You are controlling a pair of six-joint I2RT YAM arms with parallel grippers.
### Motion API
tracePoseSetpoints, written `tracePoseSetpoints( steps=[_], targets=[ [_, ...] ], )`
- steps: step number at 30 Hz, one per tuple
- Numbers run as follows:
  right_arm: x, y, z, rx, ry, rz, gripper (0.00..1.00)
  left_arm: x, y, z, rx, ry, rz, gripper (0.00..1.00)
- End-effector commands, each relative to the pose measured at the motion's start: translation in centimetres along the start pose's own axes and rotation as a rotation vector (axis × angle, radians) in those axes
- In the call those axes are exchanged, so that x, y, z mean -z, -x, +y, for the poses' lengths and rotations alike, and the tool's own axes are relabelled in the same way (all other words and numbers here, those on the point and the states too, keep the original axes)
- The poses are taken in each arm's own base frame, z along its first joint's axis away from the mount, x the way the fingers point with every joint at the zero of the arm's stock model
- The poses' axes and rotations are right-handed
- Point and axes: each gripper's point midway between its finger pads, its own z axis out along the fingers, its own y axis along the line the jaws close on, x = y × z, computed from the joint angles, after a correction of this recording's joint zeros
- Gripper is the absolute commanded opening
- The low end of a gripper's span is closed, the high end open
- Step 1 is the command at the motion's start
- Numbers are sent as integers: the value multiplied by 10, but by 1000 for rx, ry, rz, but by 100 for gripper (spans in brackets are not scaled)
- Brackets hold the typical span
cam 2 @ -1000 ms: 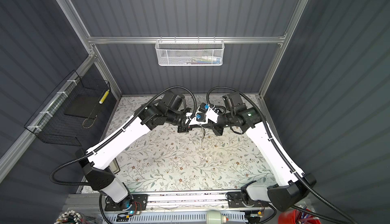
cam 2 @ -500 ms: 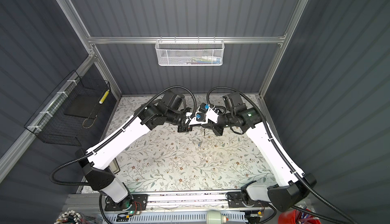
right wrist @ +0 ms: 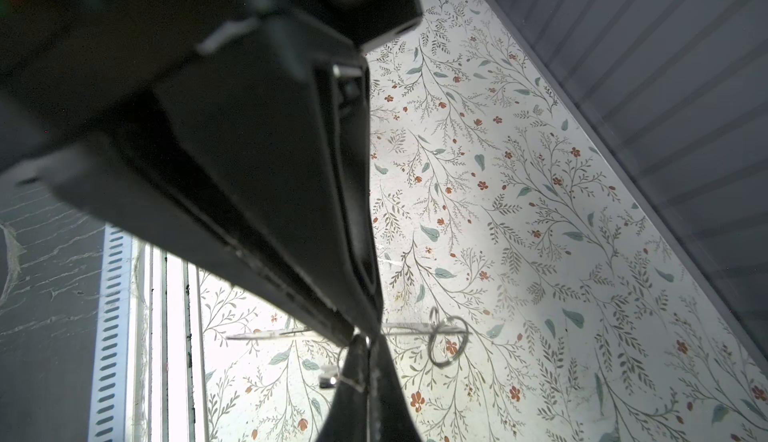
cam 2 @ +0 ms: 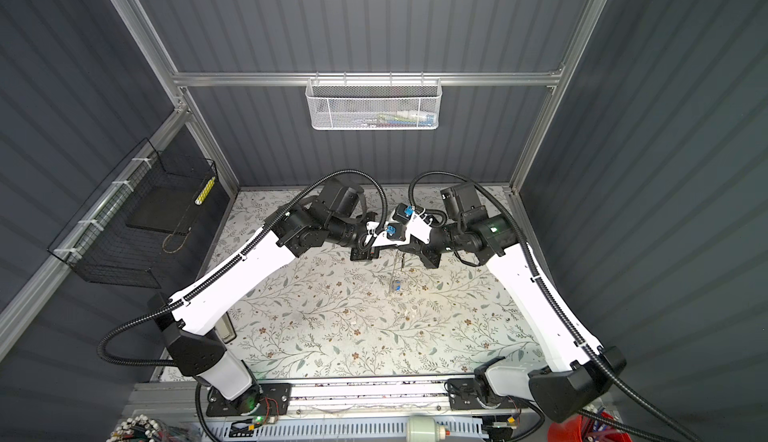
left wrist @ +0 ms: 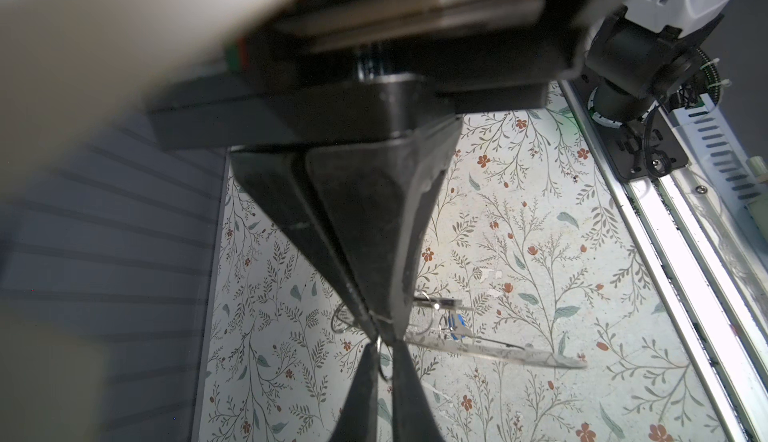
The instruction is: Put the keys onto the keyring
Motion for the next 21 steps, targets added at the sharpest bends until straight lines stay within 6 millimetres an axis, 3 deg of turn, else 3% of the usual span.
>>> tracePoseSetpoints(
  steps=[1, 7, 14, 21],
  targets=[
    [10, 23, 12, 93, 25, -98, 0, -6, -9, 4, 40, 16, 44, 10],
    [11, 26, 15, 96, 34, -118, 0, -8, -11, 5, 49, 19, 51, 9],
    [12, 30, 19, 101, 58, -151, 0, -9, -13, 6, 56, 31, 48, 0],
    [14, 26, 18, 90, 72, -159, 0, 7, -4, 6, 131, -15, -80, 0]
  ],
)
